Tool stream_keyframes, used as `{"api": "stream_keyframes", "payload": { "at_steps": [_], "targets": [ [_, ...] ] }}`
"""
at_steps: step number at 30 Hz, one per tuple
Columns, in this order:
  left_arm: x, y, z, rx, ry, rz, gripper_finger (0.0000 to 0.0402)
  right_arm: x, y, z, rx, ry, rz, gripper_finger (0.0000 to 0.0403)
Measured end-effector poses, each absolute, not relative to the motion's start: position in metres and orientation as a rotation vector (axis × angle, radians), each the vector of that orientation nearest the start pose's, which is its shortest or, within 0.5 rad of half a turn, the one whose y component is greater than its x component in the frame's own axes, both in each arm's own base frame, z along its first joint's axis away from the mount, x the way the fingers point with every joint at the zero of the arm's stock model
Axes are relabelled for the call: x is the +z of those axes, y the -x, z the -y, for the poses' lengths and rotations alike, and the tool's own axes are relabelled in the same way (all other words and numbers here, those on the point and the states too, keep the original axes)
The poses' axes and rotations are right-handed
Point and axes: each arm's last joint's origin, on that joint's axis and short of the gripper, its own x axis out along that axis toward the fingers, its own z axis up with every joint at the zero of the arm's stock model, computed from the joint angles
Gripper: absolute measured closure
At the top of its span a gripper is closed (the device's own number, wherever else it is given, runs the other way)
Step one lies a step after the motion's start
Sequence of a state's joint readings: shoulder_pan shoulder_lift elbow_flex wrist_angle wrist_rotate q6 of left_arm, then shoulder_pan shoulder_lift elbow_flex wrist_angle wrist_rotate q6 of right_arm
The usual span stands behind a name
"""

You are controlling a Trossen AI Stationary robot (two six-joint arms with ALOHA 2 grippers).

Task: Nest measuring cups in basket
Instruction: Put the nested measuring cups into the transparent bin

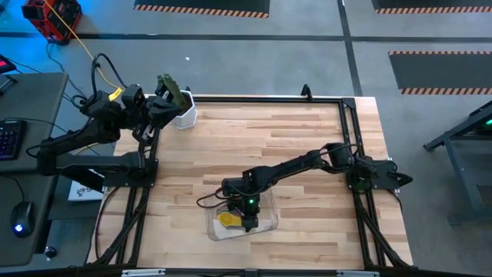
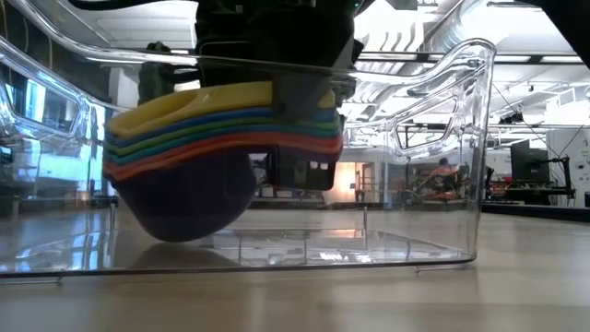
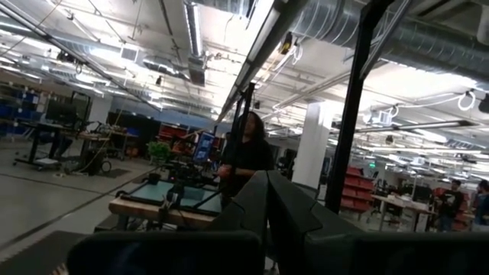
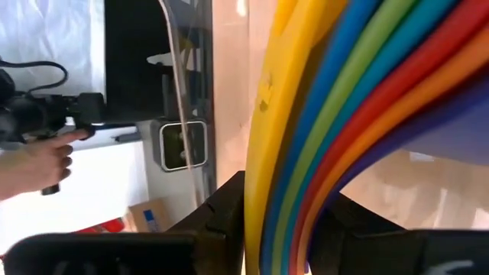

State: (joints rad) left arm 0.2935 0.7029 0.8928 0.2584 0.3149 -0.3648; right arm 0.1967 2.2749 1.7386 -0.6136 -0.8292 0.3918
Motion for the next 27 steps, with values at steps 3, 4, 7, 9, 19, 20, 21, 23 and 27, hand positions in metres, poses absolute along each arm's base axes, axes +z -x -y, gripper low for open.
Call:
{"api": "stream_keyframes", "payload": {
  "at_steps": [3,4,7,9,19,20,21,23,27],
  "targets": [
    [0.421,-0.131,-0.030,-0.103,0.242,0.417,0.0401,0.152,-0.455,-0.110,0.693,-0.734,-1.327,0.0311],
    [0.421,-0.131,-0.030,-0.104,0.247,0.416,0.0401,0.152,-0.455,-0.108,0.695,-0.747,-1.330,0.0311],
    [0.421,-0.131,-0.030,-0.104,0.248,0.416,0.0401,0.152,-0.456,-0.105,0.685,-0.767,-1.331,0.0310],
    [0.421,-0.131,-0.030,-0.104,0.249,0.416,0.0401,0.152,-0.457,-0.103,0.671,-0.787,-1.336,0.0304],
    [0.421,-0.131,-0.030,-0.105,0.250,0.416,0.0402,0.153,-0.458,-0.098,0.651,-0.828,-1.346,0.0186],
    [0.421,-0.131,-0.030,-0.105,0.250,0.416,0.0402,0.153,-0.458,-0.098,0.651,-0.827,-1.346,0.0174],
    [0.421,-0.131,-0.030,-0.105,0.250,0.416,0.0401,0.153,-0.458,-0.098,0.651,-0.827,-1.345,0.0164],
    [0.421,-0.131,-0.030,-0.105,0.250,0.416,0.0401,0.153,-0.458,-0.097,0.649,-0.829,-1.345,0.0149],
    [0.421,-0.131,-0.030,-0.105,0.250,0.416,0.0402,0.153,-0.459,-0.091,0.616,-0.867,-1.357,0.0140]
  ]
}}
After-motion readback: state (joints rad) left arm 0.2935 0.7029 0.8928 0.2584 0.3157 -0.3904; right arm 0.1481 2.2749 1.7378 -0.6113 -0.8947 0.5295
